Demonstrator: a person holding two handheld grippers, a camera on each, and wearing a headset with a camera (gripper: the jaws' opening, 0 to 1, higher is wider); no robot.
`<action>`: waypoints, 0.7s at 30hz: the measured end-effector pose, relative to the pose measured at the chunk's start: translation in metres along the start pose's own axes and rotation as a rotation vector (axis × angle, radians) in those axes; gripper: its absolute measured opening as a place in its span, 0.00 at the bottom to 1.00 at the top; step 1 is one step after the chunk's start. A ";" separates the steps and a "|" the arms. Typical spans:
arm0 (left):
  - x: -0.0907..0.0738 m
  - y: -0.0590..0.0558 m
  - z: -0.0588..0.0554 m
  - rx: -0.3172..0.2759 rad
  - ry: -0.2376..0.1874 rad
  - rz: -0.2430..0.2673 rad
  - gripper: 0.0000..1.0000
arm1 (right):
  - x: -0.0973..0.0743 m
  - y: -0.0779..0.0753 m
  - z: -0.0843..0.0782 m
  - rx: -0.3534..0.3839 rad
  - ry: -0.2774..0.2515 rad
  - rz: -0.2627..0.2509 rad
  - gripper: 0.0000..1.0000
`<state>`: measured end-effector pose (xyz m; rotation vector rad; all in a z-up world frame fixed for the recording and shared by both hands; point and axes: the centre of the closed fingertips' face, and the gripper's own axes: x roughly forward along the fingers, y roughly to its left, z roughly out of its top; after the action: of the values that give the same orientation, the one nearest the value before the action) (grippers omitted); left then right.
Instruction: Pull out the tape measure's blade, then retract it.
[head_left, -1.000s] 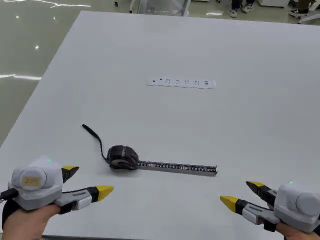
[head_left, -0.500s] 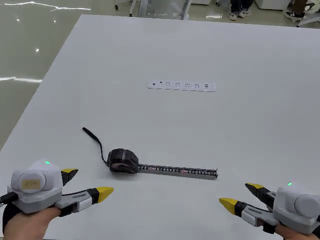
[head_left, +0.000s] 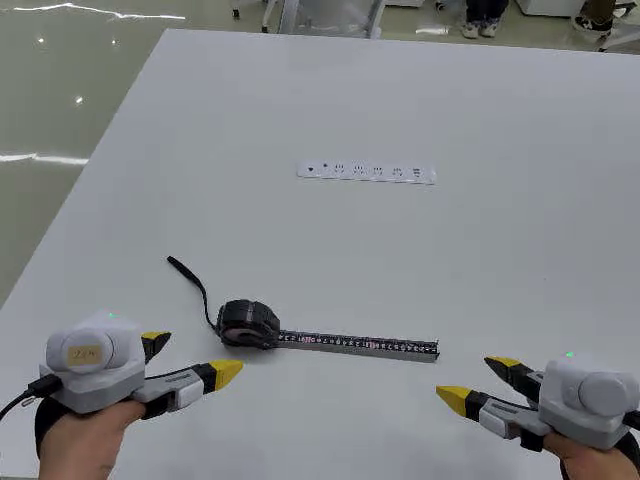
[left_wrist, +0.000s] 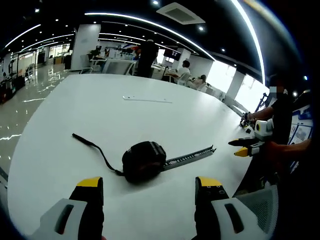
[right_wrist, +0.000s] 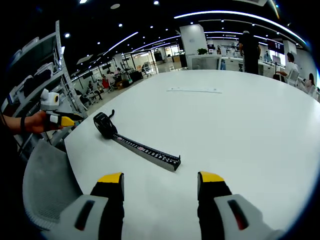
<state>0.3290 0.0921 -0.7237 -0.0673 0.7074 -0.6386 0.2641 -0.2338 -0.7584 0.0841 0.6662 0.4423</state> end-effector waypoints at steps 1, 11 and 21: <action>0.003 0.000 0.000 -0.003 0.000 0.000 0.72 | 0.002 -0.001 0.001 -0.001 0.003 0.005 0.59; 0.021 -0.003 -0.004 -0.052 0.004 0.010 0.72 | 0.027 -0.019 0.001 -0.054 0.077 0.052 0.57; 0.038 -0.011 -0.008 -0.037 0.030 -0.007 0.72 | 0.042 -0.021 -0.009 -0.122 0.165 0.099 0.56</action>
<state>0.3408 0.0630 -0.7494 -0.0945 0.7487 -0.6343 0.2957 -0.2357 -0.7947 -0.0353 0.7976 0.5886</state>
